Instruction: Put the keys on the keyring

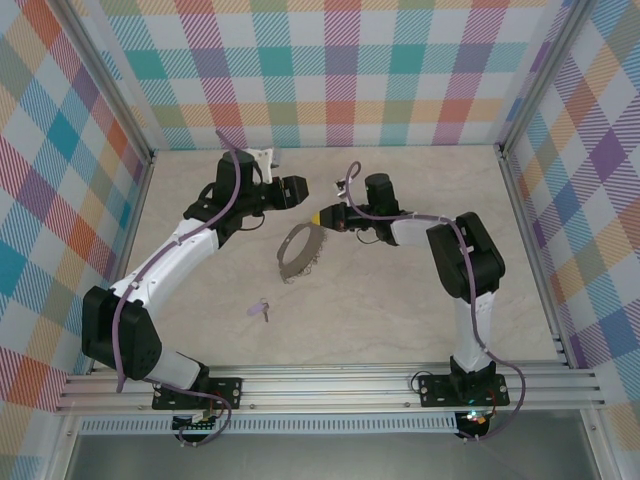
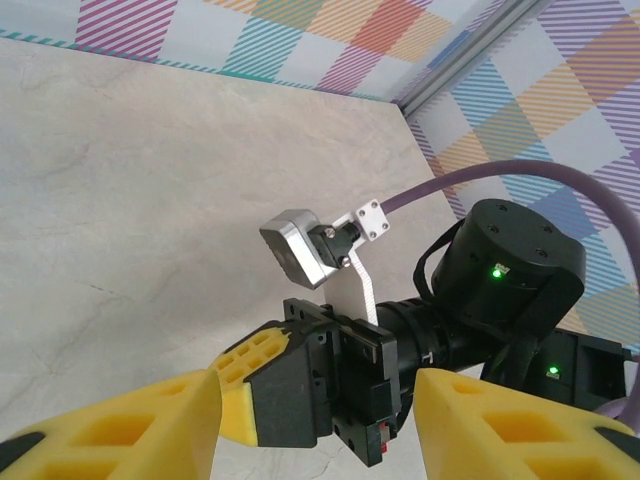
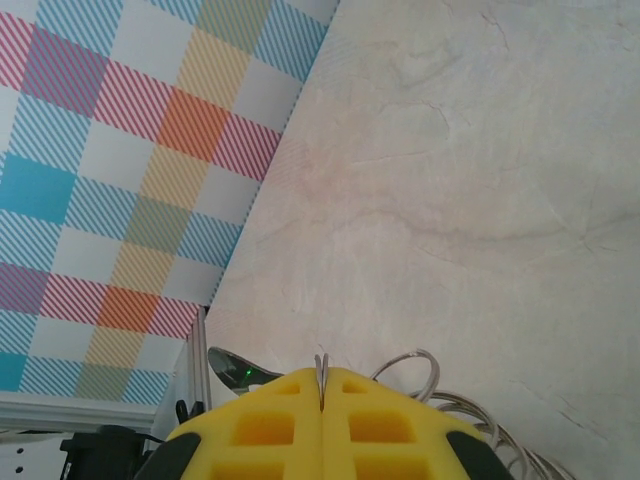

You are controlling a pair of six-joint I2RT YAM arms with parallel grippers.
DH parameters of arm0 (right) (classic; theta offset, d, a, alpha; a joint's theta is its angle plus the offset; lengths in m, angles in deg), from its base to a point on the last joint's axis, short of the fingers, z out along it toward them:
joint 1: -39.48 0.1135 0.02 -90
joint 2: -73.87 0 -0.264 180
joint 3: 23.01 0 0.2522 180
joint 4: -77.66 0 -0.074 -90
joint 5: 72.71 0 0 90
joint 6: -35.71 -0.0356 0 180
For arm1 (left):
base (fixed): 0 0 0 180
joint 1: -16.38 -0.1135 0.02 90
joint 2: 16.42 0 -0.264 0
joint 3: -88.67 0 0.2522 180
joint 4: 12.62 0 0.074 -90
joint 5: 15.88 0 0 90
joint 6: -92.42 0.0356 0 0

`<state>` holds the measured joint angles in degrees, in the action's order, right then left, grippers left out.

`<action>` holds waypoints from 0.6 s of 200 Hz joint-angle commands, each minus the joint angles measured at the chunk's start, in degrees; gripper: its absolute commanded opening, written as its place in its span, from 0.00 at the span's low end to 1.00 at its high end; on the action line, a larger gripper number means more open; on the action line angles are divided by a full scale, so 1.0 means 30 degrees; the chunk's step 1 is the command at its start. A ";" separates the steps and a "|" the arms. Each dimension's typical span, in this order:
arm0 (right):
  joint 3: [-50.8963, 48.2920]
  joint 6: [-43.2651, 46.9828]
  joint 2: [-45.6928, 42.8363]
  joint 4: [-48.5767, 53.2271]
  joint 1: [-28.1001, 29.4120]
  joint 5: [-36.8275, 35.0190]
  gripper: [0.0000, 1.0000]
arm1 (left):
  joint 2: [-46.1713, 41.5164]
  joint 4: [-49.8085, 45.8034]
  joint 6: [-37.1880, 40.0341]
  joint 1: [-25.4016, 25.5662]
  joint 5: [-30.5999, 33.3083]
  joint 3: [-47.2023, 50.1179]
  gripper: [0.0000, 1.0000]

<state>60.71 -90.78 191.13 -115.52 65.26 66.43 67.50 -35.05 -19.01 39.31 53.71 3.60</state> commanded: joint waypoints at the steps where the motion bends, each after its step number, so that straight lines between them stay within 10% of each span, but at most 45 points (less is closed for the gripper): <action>1: 0.1471 0.0728 -0.0866 0.0307 -0.0199 0.0552 0.00 | -0.0262 0.0492 -0.0015 -0.0234 0.0112 -0.0311 0.54; 120: 0.7453 0.1163 0.2524 0.2421 -0.1528 -0.1386 0.00 | -0.0691 -0.0039 0.0097 -0.0234 0.0354 -0.0722 0.57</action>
<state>82.52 -87.72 195.65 -108.04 61.48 63.37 67.43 -35.33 -18.99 39.31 54.30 3.41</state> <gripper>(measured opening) 0.049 0.566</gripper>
